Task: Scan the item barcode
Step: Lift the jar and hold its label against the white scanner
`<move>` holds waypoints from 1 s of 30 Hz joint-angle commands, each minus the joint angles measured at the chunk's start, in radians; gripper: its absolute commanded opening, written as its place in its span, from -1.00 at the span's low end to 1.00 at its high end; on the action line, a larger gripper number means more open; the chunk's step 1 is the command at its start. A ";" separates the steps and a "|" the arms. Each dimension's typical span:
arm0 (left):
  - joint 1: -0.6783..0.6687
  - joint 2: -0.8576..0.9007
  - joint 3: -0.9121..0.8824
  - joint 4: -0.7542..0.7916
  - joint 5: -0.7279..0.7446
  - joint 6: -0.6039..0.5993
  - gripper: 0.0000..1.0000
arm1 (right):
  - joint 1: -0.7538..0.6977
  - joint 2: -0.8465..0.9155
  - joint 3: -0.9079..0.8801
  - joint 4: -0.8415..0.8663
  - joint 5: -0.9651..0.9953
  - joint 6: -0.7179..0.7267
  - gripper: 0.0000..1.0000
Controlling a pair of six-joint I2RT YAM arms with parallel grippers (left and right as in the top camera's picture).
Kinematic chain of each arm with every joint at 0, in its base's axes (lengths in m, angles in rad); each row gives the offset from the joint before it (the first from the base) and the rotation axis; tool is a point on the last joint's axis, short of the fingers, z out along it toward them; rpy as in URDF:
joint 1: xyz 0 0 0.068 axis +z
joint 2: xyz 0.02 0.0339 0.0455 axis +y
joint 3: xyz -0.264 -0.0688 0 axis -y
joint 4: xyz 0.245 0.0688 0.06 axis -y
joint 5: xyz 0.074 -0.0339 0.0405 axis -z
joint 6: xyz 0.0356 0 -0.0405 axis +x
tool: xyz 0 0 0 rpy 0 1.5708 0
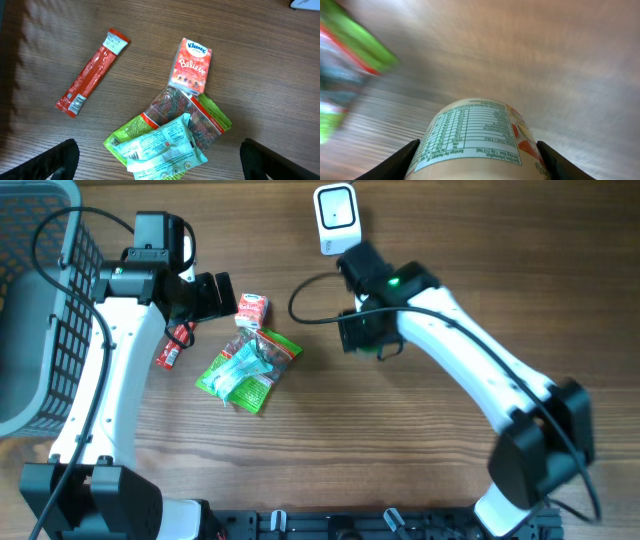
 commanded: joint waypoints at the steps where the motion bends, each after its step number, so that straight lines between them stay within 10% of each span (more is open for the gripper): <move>1: -0.001 0.001 0.000 0.003 -0.006 -0.003 1.00 | -0.004 -0.119 0.133 -0.010 0.024 -0.062 -0.31; 30: -0.001 0.001 0.000 0.003 -0.006 -0.002 1.00 | -0.006 0.013 0.231 0.592 0.107 -0.211 -0.38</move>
